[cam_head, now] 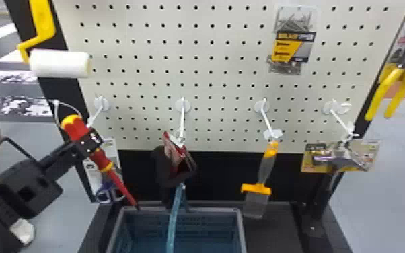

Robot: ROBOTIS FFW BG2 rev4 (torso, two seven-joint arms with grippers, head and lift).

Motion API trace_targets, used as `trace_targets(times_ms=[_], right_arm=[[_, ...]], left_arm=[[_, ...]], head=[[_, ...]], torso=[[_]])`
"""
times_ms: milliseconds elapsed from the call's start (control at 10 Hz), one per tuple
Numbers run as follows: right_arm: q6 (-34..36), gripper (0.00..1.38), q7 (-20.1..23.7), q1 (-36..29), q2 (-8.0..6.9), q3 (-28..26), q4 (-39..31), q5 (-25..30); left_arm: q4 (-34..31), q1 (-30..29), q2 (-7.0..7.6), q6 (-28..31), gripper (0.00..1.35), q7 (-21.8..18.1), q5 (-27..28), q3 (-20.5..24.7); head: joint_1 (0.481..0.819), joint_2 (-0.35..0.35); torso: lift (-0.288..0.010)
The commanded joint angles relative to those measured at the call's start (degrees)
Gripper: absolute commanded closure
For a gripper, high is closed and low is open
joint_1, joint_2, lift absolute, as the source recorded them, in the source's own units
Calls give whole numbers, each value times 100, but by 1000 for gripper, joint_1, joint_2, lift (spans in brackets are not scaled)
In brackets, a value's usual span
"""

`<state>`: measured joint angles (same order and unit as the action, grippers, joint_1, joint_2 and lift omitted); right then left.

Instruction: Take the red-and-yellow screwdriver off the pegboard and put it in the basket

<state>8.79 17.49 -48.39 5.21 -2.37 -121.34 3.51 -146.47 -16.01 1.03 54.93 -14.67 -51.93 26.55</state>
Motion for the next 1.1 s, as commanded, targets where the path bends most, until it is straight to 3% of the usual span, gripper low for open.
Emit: trace_targets(times_ms=[0, 200, 500, 1000], right_arm=[[-18, 96, 0, 0, -3, 0, 32, -9], [-44, 96, 18, 12, -12, 0, 75, -26], [-88, 96, 27, 12, -20, 0, 117, -44], [-150, 96, 71, 49, -38, 0, 215, -70]], left_arm=[[226, -75, 29, -132, 1168, -10, -18, -159], [633, -284, 117, -510, 1168, -10, -238, -422], [1013, -395, 117, -685, 1168, -98, -247, -580], [2194, -358, 222, -1265, 1168, -871, 105, -1073]], head=[[549, 0], [549, 0], [549, 0], [549, 0]], torso=[[-100], [-100], [-100], [-100]])
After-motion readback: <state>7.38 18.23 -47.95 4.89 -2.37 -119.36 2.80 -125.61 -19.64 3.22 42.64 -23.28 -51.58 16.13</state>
